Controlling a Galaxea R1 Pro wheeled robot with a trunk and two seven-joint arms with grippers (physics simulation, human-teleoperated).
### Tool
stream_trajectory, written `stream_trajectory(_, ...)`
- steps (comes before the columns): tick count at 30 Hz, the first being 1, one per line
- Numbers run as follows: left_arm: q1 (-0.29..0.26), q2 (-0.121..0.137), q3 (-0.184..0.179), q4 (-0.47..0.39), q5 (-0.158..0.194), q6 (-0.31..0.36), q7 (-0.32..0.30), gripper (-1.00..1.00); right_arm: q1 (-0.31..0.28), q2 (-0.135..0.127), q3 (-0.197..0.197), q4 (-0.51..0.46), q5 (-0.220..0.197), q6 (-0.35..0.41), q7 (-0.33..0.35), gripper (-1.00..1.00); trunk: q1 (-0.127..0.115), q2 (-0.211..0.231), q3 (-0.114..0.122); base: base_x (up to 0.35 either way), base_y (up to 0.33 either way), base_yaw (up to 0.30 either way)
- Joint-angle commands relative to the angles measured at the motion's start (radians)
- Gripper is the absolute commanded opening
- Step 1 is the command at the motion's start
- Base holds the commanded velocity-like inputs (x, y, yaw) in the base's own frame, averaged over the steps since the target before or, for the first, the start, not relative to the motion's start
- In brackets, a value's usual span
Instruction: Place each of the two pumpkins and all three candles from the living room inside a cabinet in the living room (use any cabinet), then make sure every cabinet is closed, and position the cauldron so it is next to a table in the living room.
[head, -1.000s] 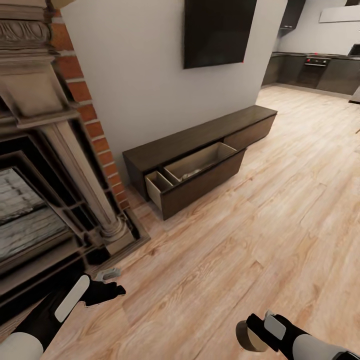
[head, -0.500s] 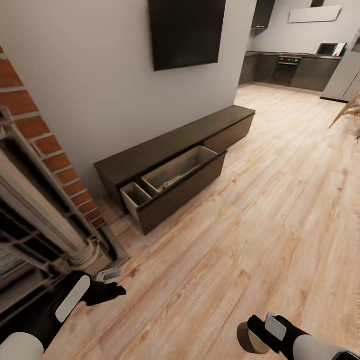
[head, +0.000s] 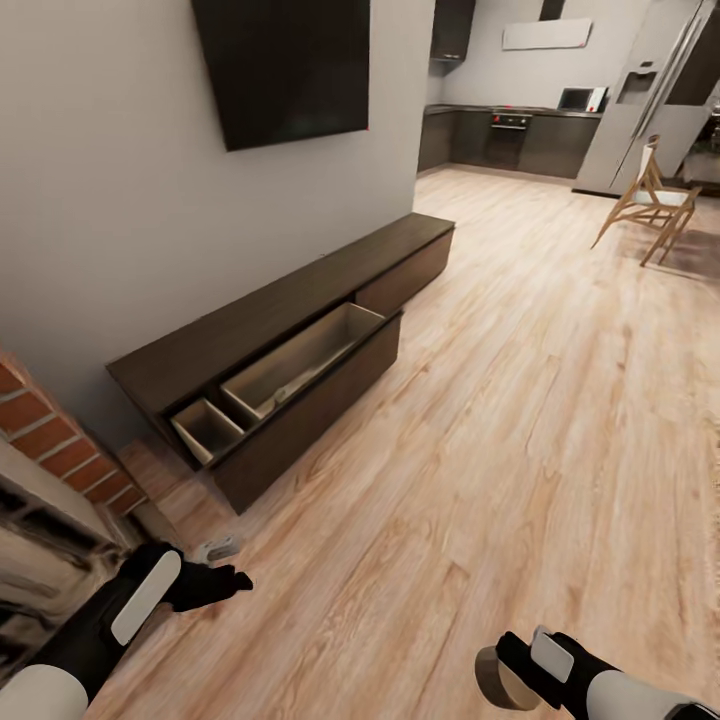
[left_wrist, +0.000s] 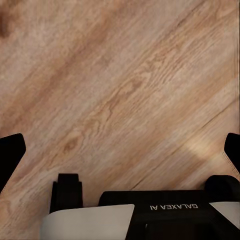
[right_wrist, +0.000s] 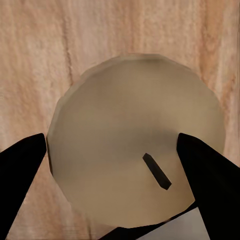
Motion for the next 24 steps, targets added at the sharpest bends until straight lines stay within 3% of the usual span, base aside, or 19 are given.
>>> stream_trajectory(1,0.000,0.001,-0.003,-0.001,0.010,0.002,0.010,1.00,0.000,-0.001,0.008,-0.003,-0.007,0.005,-0.007,-1.00,0.001,0.000,0.000,0.322,-0.015,-0.284)
stream_trajectory(12,0.000,0.001,-0.003,-0.002,0.010,0.002,0.010,1.00,0.000,-0.001,0.008,-0.003,-0.007,0.005,-0.007,-1.00,0.001,0.000,0.004,0.293,-0.015,-0.284)
stream_trajectory(24,0.000,0.002,-0.003,-0.001,0.011,0.002,0.010,1.00,0.000,-0.001,0.007,-0.003,-0.007,0.005,-0.007,-1.00,0.001,0.000,0.010,0.021,-0.003,-0.284)
